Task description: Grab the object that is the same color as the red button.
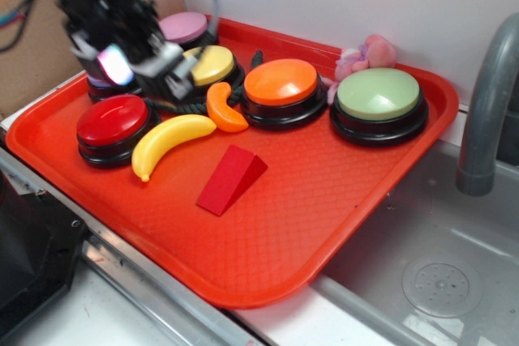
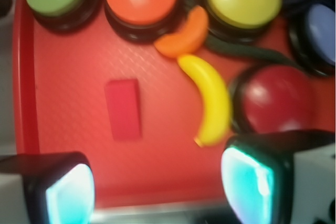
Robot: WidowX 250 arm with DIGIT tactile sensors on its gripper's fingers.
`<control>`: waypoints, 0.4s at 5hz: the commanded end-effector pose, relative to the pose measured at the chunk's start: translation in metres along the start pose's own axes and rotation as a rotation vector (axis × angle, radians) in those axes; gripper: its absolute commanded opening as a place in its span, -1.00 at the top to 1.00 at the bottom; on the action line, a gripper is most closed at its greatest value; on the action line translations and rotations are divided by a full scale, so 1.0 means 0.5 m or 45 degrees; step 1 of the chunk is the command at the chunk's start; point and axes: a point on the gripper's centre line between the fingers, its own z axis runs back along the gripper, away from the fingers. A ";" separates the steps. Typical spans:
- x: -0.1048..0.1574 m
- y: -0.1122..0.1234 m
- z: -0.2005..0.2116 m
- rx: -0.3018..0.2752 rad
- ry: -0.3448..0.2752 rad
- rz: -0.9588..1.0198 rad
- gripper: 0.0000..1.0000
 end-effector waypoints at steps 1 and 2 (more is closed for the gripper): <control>0.043 -0.029 -0.114 -0.006 -0.069 -0.009 -1.00; 0.052 -0.042 -0.145 -0.015 -0.051 -0.020 -1.00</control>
